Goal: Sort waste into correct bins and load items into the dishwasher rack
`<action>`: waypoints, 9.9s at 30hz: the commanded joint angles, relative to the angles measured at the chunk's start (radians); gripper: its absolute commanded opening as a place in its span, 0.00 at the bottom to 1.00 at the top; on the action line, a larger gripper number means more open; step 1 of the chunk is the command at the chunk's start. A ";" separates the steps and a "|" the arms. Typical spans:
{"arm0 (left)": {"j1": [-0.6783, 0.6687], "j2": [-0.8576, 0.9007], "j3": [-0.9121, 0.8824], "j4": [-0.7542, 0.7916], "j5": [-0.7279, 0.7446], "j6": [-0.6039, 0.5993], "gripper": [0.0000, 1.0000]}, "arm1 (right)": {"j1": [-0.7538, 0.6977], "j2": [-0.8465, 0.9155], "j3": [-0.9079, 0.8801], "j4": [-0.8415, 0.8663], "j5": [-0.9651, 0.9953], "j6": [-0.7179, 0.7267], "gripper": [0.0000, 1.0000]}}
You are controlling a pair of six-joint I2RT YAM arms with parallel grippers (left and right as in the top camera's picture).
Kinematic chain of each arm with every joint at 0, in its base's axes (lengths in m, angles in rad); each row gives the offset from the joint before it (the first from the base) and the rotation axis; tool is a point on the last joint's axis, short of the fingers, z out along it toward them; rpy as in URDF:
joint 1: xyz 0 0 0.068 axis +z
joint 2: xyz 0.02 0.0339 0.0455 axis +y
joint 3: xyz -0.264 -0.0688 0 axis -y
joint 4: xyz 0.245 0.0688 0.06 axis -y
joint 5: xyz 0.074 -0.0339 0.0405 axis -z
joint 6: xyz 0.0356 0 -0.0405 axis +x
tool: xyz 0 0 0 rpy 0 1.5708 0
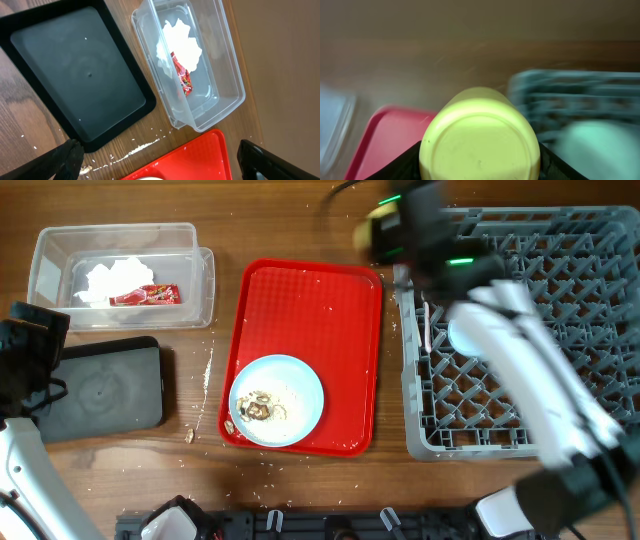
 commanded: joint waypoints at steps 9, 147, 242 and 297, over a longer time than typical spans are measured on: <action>0.003 -0.001 -0.001 0.003 -0.002 0.016 1.00 | -0.659 0.105 -0.031 -0.121 -0.071 0.023 0.59; 0.349 0.897 0.392 -0.484 1.064 0.598 0.04 | -0.678 -0.180 -0.029 -0.158 -0.328 0.306 1.00; -0.278 0.450 0.338 -0.382 -0.257 -0.217 1.00 | -0.686 -0.019 0.154 -0.360 -0.017 0.063 0.04; -0.278 0.450 0.338 -0.382 -0.257 -0.217 1.00 | -0.734 -0.750 -0.232 -0.309 -0.701 0.151 1.00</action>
